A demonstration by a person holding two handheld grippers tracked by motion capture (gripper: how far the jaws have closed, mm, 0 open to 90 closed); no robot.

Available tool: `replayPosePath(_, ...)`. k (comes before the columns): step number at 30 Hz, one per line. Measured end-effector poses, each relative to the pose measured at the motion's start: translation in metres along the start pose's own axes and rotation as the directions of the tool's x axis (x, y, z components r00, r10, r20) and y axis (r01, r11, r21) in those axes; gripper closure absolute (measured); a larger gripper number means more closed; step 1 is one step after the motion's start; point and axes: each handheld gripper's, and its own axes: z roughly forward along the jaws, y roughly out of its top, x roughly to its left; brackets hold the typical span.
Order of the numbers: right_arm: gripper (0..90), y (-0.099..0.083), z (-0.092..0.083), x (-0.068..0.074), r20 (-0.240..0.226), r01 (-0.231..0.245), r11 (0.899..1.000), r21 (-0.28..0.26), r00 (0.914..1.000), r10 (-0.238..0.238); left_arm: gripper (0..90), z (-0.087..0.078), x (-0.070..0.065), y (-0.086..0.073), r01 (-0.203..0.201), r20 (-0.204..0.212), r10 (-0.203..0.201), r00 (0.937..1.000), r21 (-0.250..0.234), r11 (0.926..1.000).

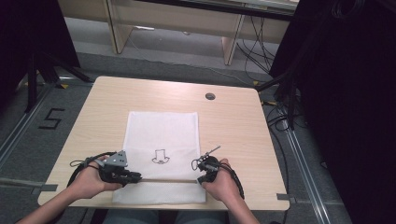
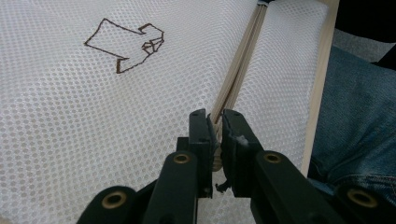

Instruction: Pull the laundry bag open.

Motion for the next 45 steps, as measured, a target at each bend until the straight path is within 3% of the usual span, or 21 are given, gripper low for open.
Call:
replayPosePath(1, 90.0, 0.000, 0.000, 0.000, 0.001, -0.001, 1.000, -0.001, 1.0000, 0.001, 82.6, 0.000, 0.001, 0.000, -0.013, 0.003, 0.013, 0.9999, -0.001, 0.9999)
replayPosePath(4, 90.0, 0.000, 0.000, 0.000, 0.001, 0.001, 1.000, -0.001, 1.0000, -0.001, 82.6, 0.000, -0.001, 0.000, 0.013, 0.003, -0.012, 0.9999, -0.014, 0.9998)
replayPosePath(5, 90.0, 0.000, 0.000, 0.000, 0.002, -0.002, 1.000, 0.000, 1.0000, 0.002, 82.6, -0.001, 0.000, 0.000, -0.007, -0.005, 0.007, 1.0000, 0.002, 1.0000)
replayPosePath(7, 90.0, 0.000, 0.000, 0.001, 0.002, -0.015, 1.000, 0.007, 0.9999, 0.015, 82.6, -0.001, 0.000, 0.000, 0.006, 0.007, -0.006, 1.0000, -0.016, 0.9998)
replayPosePath(8, 90.0, 0.000, 0.000, 0.001, 0.009, -0.021, 1.000, 0.012, 0.9997, 0.021, 82.6, -0.002, 0.001, 0.000, -0.018, -0.002, 0.018, 0.9998, -0.003, 0.9998)
replayPosePath(11, 90.0, 0.000, 0.000, -0.001, -0.002, 0.005, 1.000, -0.004, 1.0000, -0.005, 82.6, -0.003, 0.001, -0.001, -0.008, 0.000, 0.008, 1.0000, -0.013, 0.9999)
replayPosePath(12, 90.0, 0.000, 0.001, -0.001, -0.003, 0.013, 1.000, -0.005, 0.9999, -0.013, 82.6, -0.002, -0.002, -0.001, 0.020, -0.004, -0.020, 0.9998, -0.019, 0.9996)
replayPosePath(13, 90.0, 0.000, 0.000, 0.000, 0.001, -0.004, 1.000, -0.002, 1.0000, 0.004, 82.6, -0.003, 0.000, -0.001, 0.000, -0.005, 0.000, 1.0000, -0.011, 0.9999)
replayPosePath(15, 90.0, 0.000, 0.001, -0.002, 0.000, 0.022, 1.000, -0.006, 0.9998, -0.022, 82.6, -0.004, 0.001, -0.001, -0.015, 0.002, 0.015, 0.9999, -0.016, 0.9998)
replayPosePath(17, 90.0, 0.000, 0.000, -0.001, 0.000, 0.002, 1.000, -0.002, 1.0000, -0.002, 82.6, -0.003, 0.000, -0.002, 0.015, 0.007, -0.015, 0.9999, -0.021, 0.9997)
replayPosePath(18, 90.0, 0.000, 0.000, 0.000, -0.003, -0.006, 1.000, -0.003, 1.0000, 0.006, 82.6, -0.003, 0.001, -0.001, -0.008, 0.007, 0.008, 0.9999, -0.018, 0.9998)
replayPosePath(23, 90.0, 0.000, 0.001, -0.002, -0.005, 0.001, 1.000, -0.006, 1.0000, -0.001, 82.6, -0.005, 0.003, -0.004, 0.017, 0.002, -0.017, 0.9999, -0.015, 0.9997)
replayPosePath(26, 90.0, 0.000, 0.001, -0.001, -0.005, 0.001, 1.000, -0.006, 1.0000, -0.001, 82.6, -0.009, 0.005, -0.006, 0.002, -0.006, -0.002, 1.0000, -0.011, 0.9999)
replayPosePath(27, 90.0, 0.000, 0.001, -0.002, -0.003, 0.007, 1.000, -0.006, 1.0000, -0.007, 82.6, -0.009, 0.003, -0.008, 0.043, 0.000, -0.043, 0.9991, -0.022, 0.9988)
replayPosePath(30, 90.0, 0.000, 0.001, -0.001, 0.000, 0.011, 1.000, -0.005, 0.9999, -0.011, 82.6, -0.011, 0.004, -0.010, 0.011, -0.014, -0.011, 0.9998, -0.002, 0.9999)
replayPosePath(32, 90.0, 0.000, 0.001, -0.001, 0.000, 0.011, 1.000, -0.005, 0.9999, -0.011, 82.6, -0.012, 0.004, -0.012, 0.040, -0.003, -0.040, 0.9992, -0.017, 0.9990)
replayPosePath(34, 90.0, 0.000, 0.001, -0.001, 0.000, 0.010, 1.000, -0.005, 0.9999, -0.010, 82.6, -0.014, 0.005, -0.013, 0.016, -0.022, -0.016, 0.9996, -0.003, 0.9999)
replayPosePath(35, 90.0, 0.000, 0.000, -0.001, 0.003, 0.003, 1.000, -0.004, 1.0000, -0.003, 82.6, -0.016, 0.006, -0.015, 0.045, -0.012, -0.045, 0.9989, -0.011, 0.9989)
replayPosePath(39, 90.0, 0.000, 0.001, -0.001, -0.005, 0.001, 1.000, -0.004, 1.0000, -0.001, 82.6, -0.021, 0.008, -0.020, 0.053, -0.034, -0.053, 0.9980, -0.013, 0.9985)
replayPosePath(40, 90.0, 0.000, 0.001, -0.002, -0.005, 0.009, 1.000, -0.005, 0.9999, -0.009, 82.6, -0.021, 0.008, -0.020, 0.063, -0.019, -0.064, 0.9978, -0.026, 0.9976)
replayPosePath(45, 90.0, 0.000, 0.000, 0.000, 0.002, -0.004, 1.000, -0.004, 1.0000, 0.004, 82.6, -0.022, 0.008, -0.020, 0.041, -0.034, -0.041, 0.9986, -0.011, 0.9991)
